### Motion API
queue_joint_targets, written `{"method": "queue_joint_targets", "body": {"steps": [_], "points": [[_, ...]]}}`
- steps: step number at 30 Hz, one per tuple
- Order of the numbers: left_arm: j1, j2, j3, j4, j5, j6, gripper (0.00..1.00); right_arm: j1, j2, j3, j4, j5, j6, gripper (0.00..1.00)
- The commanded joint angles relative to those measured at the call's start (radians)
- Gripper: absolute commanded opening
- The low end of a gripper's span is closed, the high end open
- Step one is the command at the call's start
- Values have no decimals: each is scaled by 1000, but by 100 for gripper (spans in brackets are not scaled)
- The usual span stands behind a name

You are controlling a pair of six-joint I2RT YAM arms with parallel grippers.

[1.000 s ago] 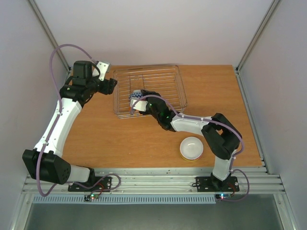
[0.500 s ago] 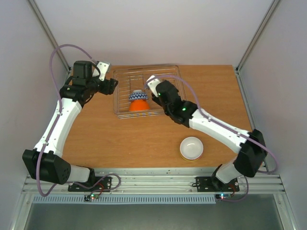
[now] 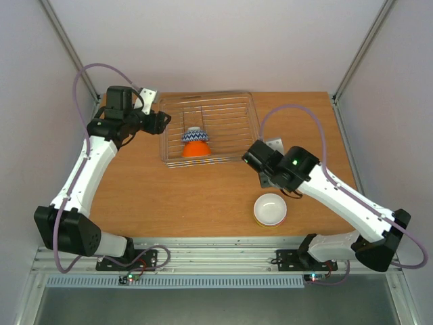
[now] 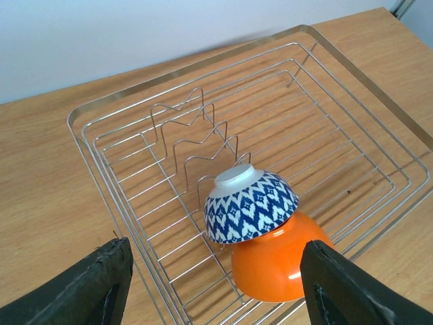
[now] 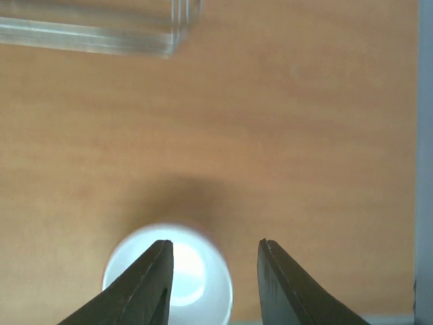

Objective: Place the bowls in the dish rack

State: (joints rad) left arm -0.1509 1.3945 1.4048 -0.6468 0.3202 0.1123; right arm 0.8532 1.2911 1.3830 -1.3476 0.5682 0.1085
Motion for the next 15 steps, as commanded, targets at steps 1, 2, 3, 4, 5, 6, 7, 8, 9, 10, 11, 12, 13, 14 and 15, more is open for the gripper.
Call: {"method": "queue_joint_targets", "body": {"steps": [1, 2, 3, 4, 5, 6, 7, 8, 9, 10, 11, 12, 13, 14, 15], "points": [[6, 13, -1, 26, 42, -23, 69, 46, -74, -61, -225, -149, 274, 37], [5, 16, -1, 26, 46, -24, 69, 48, -91, -81, -217, -174, 285, 37], [5, 18, 0, 25, 47, -26, 69, 50, -103, -102, -209, -197, 294, 37], [5, 19, 0, 25, 49, -26, 69, 50, -112, -123, -200, -211, 300, 37], [6, 20, 0, 23, 49, -26, 69, 50, -116, -143, -195, -224, 304, 37], [5, 21, 0, 23, 49, -26, 69, 50, -114, -164, -191, -235, 309, 37], [5, 21, -1, 23, 49, -25, 69, 50, -112, -185, -186, -246, 314, 37], [5, 20, -1, 23, 49, -26, 69, 50, -110, -209, -179, -255, 317, 37], [5, 20, 1, 23, 49, -26, 69, 50, -109, -231, -168, -264, 320, 37], [6, 20, 2, 22, 49, -25, 69, 50, -108, -251, -159, -270, 323, 37], [5, 21, 1, 22, 49, -26, 69, 50, -107, -269, -147, -273, 326, 38], [5, 21, 1, 21, 49, -26, 69, 50, -109, -285, -138, -274, 332, 37], [5, 21, 1, 20, 51, -26, 69, 50, -109, -301, -130, -272, 338, 38], [5, 23, 1, 19, 52, -28, 69, 50, -110, -314, -124, -270, 343, 38], [5, 22, 2, 19, 54, -28, 69, 50, -111, -324, -117, -268, 348, 37]]}}
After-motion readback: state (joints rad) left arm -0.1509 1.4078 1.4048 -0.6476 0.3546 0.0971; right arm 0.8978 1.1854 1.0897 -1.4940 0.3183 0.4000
